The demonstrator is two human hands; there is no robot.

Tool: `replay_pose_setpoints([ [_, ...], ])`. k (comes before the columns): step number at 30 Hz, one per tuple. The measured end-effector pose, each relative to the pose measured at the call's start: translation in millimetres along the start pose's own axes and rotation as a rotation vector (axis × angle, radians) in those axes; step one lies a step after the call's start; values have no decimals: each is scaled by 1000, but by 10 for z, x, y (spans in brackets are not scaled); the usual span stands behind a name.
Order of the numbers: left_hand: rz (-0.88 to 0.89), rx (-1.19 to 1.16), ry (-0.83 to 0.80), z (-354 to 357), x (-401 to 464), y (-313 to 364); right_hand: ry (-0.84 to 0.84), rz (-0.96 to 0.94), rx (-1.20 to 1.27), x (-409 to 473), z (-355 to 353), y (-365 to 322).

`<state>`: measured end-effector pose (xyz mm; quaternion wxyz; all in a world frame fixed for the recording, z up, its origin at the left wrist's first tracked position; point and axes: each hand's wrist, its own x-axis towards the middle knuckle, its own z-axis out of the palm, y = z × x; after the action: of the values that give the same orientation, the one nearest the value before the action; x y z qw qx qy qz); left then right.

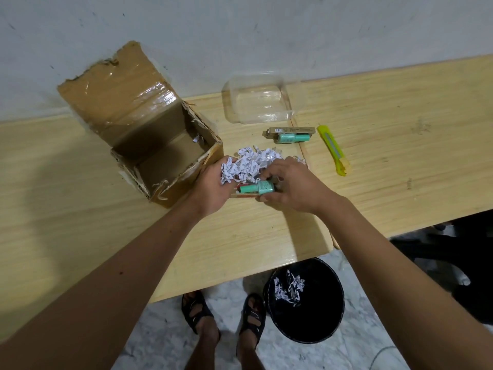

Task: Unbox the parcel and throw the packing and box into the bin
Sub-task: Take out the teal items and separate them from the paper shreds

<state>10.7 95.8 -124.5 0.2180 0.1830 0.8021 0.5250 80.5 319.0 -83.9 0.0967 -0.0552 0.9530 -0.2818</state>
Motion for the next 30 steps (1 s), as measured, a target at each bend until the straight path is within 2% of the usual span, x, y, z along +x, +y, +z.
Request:
replay_pose_setpoints([
  [5, 33, -7, -12, -1, -20, 54, 67, -60, 93, -222, -33, -51],
  [10, -30, 28, -13, 3, -22, 35, 102, -14, 138, -351, -190, -44],
  [16, 8, 61, 13, -15, -37, 68, 188, -10, 158, -377, -558, 16],
  [22, 64, -18, 30, -7, -35, 38, 326, 92, 149, -273, -781, 362],
  [30, 94, 5, 30, -6, -21, -23, 340, 229, 123, -4, -699, 778],
])
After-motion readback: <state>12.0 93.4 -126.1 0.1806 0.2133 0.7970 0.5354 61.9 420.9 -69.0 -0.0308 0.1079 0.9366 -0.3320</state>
